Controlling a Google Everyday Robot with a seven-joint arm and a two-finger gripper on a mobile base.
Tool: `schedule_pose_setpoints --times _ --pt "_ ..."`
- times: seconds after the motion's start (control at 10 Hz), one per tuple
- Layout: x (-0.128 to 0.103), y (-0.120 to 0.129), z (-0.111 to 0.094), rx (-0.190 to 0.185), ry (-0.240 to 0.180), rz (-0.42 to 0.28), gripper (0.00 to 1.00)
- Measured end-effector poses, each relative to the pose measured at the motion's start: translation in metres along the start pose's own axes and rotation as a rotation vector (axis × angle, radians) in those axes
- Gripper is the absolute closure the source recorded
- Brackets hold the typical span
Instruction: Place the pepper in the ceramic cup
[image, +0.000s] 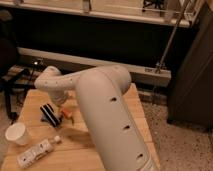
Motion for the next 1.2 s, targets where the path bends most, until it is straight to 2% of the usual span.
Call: schedule_pose_setpoints --times 0.1,0.3,0.6,0.9,1.2 --pt "0.001 -0.009 -0.003 -0.009 -0.023 0.039 0.20" --pt "0.010 -0.024 -0.006 -0.014 -0.043 0.095 0.20" --pt "0.018 -0.027 -0.005 -0.015 -0.041 0.114 0.20" --pt "0.022 -0.019 0.001 0.023 0.012 0.069 0.20" --pt "0.028 -0.019 0.007 0.058 0.059 0.056 0.20"
